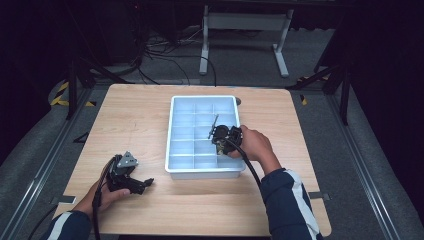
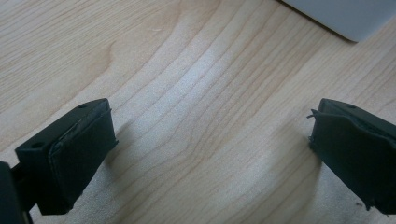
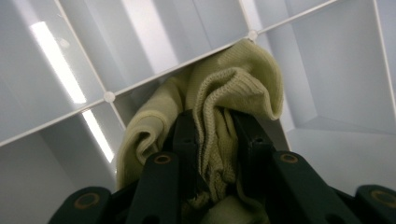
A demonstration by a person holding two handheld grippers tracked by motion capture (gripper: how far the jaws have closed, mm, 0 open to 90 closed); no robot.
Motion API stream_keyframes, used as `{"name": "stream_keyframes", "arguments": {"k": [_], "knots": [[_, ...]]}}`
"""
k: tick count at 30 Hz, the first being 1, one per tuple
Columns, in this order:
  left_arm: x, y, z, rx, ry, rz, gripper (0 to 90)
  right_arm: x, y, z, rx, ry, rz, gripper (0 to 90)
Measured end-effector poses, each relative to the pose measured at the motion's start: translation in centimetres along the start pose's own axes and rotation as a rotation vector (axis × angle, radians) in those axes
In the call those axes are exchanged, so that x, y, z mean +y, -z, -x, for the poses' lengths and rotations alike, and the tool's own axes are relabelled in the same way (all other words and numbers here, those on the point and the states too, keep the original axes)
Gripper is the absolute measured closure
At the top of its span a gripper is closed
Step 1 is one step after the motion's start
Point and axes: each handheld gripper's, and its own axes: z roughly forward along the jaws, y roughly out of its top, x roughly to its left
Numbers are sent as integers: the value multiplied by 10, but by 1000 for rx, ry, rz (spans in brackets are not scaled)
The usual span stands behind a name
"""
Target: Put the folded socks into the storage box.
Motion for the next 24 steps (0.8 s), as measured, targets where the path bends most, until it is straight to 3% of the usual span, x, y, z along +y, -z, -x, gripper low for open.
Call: {"name": "stream_keyframes", "arguments": {"k": [8, 13, 24], "knots": [[0, 0, 0, 0, 1, 0, 3, 0, -9, -2, 69, 29, -52, 716], [0, 0, 0, 0, 1, 0, 3, -4, -9, -1, 83, 8, -25, 713], [0, 0, 0, 0, 1, 0, 3, -7, -8, -1, 65, 7, 3, 699]]}}
